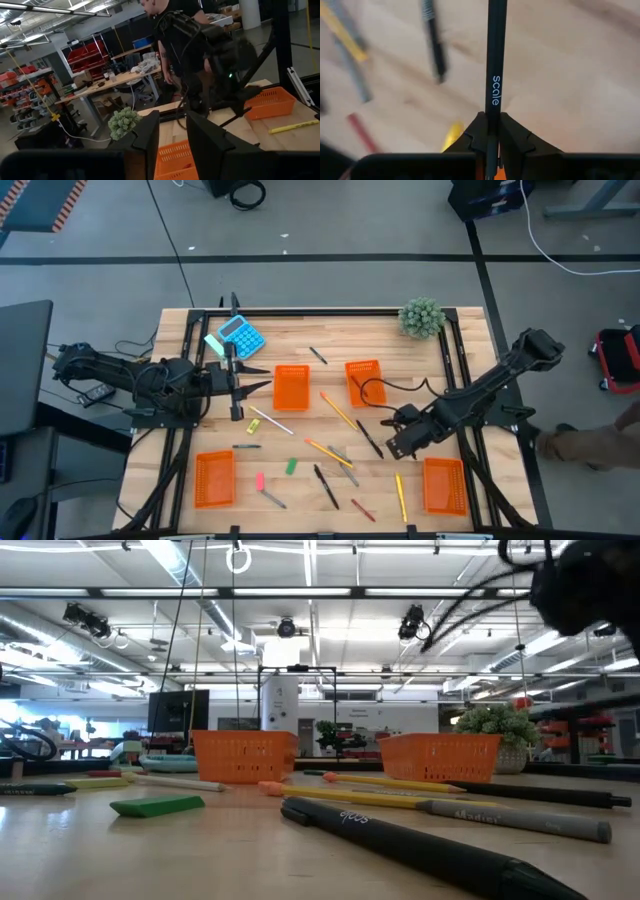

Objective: Sort crayons/erasers/pens/pencils in bins
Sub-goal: Put the top right black pen into the bottom right orange bin

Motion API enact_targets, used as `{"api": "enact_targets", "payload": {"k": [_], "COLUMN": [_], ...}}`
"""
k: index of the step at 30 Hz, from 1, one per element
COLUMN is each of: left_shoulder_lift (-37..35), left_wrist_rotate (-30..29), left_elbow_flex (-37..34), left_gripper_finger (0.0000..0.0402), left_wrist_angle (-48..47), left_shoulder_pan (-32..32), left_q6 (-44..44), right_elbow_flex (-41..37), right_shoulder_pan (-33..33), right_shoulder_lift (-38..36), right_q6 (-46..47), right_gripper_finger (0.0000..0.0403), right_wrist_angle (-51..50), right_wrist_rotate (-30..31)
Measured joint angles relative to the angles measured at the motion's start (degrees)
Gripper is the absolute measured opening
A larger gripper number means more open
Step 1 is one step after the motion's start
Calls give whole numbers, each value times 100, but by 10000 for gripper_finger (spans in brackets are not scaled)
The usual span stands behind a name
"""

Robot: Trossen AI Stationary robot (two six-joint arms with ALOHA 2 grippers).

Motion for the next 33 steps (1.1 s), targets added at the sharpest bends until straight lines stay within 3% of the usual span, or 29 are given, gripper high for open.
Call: {"api": "enact_targets", "payload": {"k": [6, 14, 22, 30, 33], "left_shoulder_lift": [2, 2, 4, 4, 4], "left_wrist_rotate": [0, -1, 0, 0, 0], "left_elbow_flex": [0, 0, 0, 0, 0], "left_gripper_finger": [107, 107, 107, 107, 107], "left_wrist_angle": [-20, -50, -40, -38, -35], "left_shoulder_pan": [0, 0, 0, 0, 0], "left_q6": [-4, -17, -20, -61, -62], "right_elbow_flex": [541, 663, 668, 668, 668], "right_shoulder_pan": [818, 2332, 2598, 2788, 2970], "right_shoulder_lift": [92, 279, 302, 550, 714], "right_q6": [1034, 3207, 3207, 3313, 3341], "right_gripper_finger": [36, 37, 37, 37, 37], "right_wrist_angle": [-273, -36, 331, 30, 32], "right_wrist_rotate": [-13, 90, 230, -846, -986]}}
